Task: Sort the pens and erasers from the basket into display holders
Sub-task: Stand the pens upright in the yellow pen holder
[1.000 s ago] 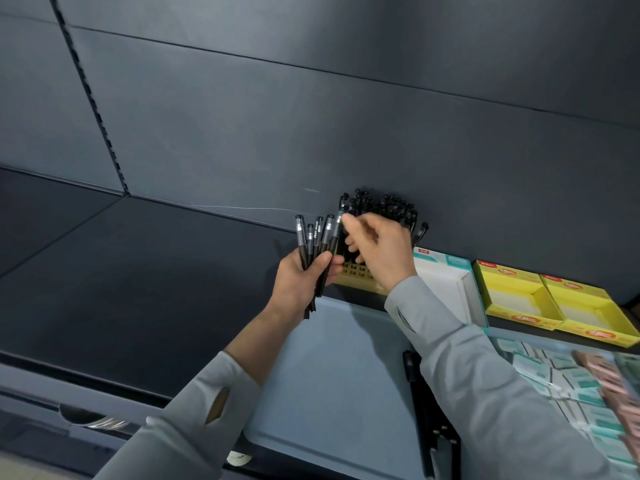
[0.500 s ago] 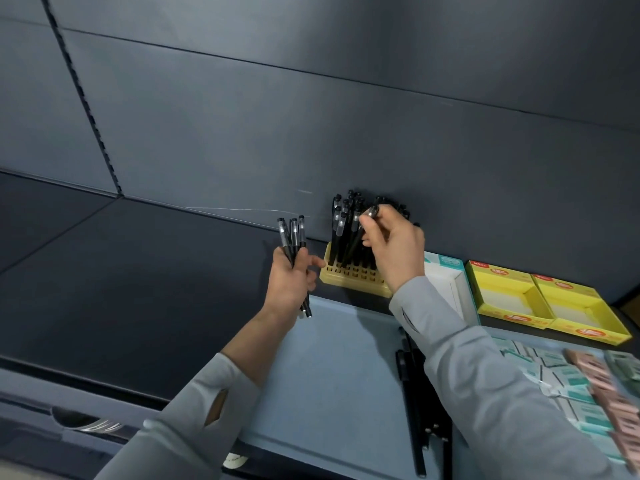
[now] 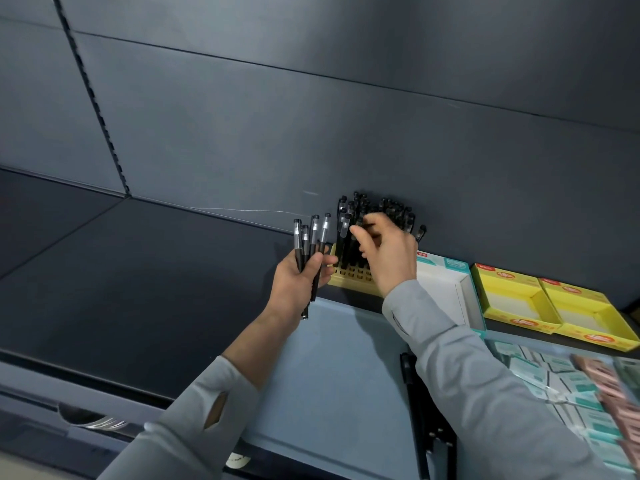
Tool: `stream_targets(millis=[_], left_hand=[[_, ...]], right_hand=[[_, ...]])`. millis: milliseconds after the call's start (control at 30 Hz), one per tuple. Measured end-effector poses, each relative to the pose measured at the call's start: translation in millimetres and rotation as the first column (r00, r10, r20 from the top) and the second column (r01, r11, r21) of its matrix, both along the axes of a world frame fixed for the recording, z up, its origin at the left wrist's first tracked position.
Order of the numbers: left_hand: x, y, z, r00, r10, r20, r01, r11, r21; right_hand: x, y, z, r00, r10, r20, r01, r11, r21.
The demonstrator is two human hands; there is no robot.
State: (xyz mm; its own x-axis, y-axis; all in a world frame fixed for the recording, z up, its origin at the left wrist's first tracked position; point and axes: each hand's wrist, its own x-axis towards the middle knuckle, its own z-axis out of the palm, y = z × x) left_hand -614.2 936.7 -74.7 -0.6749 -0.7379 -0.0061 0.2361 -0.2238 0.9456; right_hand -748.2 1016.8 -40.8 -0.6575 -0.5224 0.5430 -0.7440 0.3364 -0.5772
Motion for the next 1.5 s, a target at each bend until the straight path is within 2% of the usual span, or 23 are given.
stream_targets(millis=[67,167,267,367,500,600,700,800,967,1167,1300,1400,1500], left_hand=[[-2,2,1,1.000,0.000,0.000,0.000,1.000,-0.016],[-6,7,2,1.000,-0.020,0.001,0.020,0.999,-0.043],[-9,12,4,0.997,-0.047,0.054,0.052,0.993,-0.107],[-10,13,1,0.994,-0.053,0.096,0.067,0.986,-0.151],[-7,7,0,0.997,0.009,0.082,-0.004,0.998,-0.069],[-5,5,-1,0.995,0.053,0.089,-0.048,0.997,-0.059],[-5,5,0,0.993,0.049,0.106,-0.047,0.999,-0.019],[-5,5,2,0.995,0.048,0.089,-0.050,0.998,0.023],[-4,5,0,0.997,0.057,0.052,-0.055,0.998,-0.036],[-6,6,-1,0.999,0.028,0.030,-0.028,1.000,-0.009],[-8,10,1,1.000,-0.006,0.019,0.007,0.998,-0.064],[-10,14,4,0.999,-0.047,0.006,0.048,0.993,-0.108],[-12,18,5,0.995,-0.101,0.012,0.101,0.981,-0.164]], right_hand=[[7,5,7,0.996,-0.047,-0.076,0.039,0.995,-0.093],[19,8,16,0.995,0.058,-0.085,-0.069,0.989,-0.130],[22,8,18,0.979,0.189,0.072,-0.185,0.981,-0.062],[14,12,16,0.956,0.215,0.197,-0.195,0.974,-0.118],[-5,22,15,0.990,0.055,0.128,-0.033,0.986,-0.166],[-11,27,13,0.999,-0.033,0.036,0.037,0.992,-0.117],[-9,25,7,0.999,-0.035,-0.024,0.033,0.998,-0.050],[-6,21,5,1.000,-0.005,0.011,0.006,0.998,-0.055],[-5,14,-2,1.000,0.016,-0.009,-0.016,1.000,0.016],[-7,8,-3,1.000,-0.029,-0.011,0.029,0.997,0.070],[-5,11,3,0.998,-0.025,-0.053,0.026,0.999,0.031],[6,18,13,0.994,-0.035,-0.107,0.023,0.994,-0.107],[17,19,20,0.996,0.054,-0.069,-0.064,0.988,-0.144]])
